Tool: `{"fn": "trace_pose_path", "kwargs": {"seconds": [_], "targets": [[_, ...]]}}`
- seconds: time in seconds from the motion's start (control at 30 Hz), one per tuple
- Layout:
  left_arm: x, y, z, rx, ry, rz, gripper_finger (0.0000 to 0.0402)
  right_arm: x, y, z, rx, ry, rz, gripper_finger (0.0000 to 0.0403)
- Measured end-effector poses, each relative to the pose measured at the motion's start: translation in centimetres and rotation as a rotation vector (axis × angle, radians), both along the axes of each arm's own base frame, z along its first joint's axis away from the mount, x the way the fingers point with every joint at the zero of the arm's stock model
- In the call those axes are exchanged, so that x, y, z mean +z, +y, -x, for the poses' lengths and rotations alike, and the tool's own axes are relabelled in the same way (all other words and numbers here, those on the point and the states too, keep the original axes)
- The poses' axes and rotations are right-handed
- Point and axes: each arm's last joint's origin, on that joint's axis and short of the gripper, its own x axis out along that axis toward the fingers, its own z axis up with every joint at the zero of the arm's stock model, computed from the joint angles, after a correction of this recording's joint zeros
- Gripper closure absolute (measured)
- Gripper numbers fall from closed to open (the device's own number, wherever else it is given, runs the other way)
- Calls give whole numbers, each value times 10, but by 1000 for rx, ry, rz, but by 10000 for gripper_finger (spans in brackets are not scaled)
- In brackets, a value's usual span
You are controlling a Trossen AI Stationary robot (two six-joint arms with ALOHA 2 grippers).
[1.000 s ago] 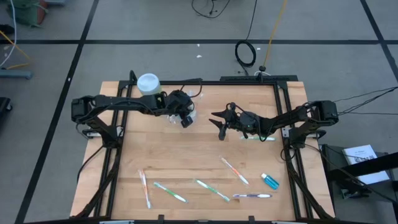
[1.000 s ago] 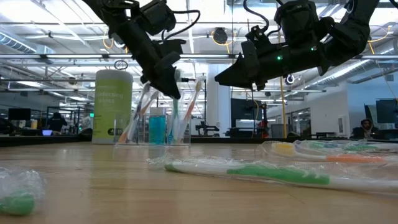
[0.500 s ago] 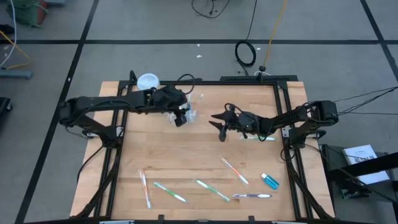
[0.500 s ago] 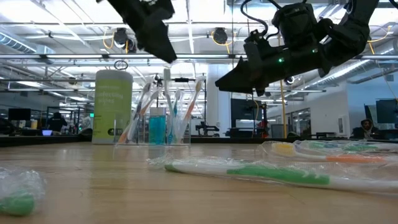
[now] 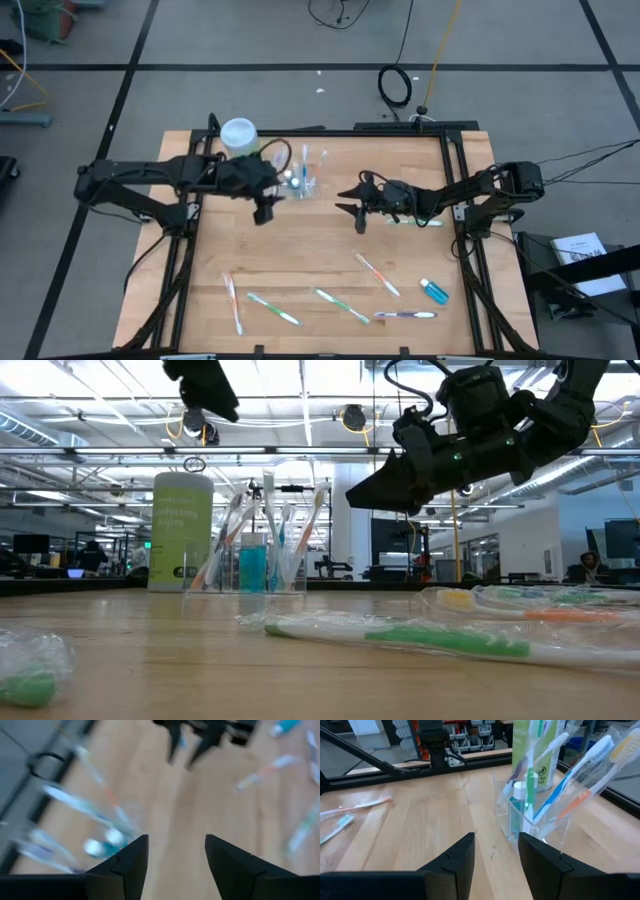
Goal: Pick & Place toothbrushing station
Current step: Put the green toothbrush into the transparent organizer
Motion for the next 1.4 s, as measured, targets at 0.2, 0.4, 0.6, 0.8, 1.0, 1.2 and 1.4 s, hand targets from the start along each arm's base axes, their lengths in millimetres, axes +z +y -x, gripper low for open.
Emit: {"fn": "trace_pose_path", "kwargs": {"seconds": [0.2,0.4,0.6,0.8,1.0,1.2,1.4], "targets": [[-14,-30,7,-153,132,86,199,-1,0,0,0,13,-1,261],[-45,-63,15,-266,230,92,199,-2,0,0,0,21,-2,261],[-82,-90,20,-295,199,137,199,-2,0,0,0,22,-2,261],[-116,-116,28,-377,131,180,199,-2,0,1,0,26,-2,261],[-140,-133,46,-448,201,257,199,-3,0,1,0,28,-2,261],[-151,-147,55,-512,117,262,199,-3,0,1,0,28,-3,261],[-174,-154,54,-548,104,210,199,-3,0,1,0,28,-3,261]]}}
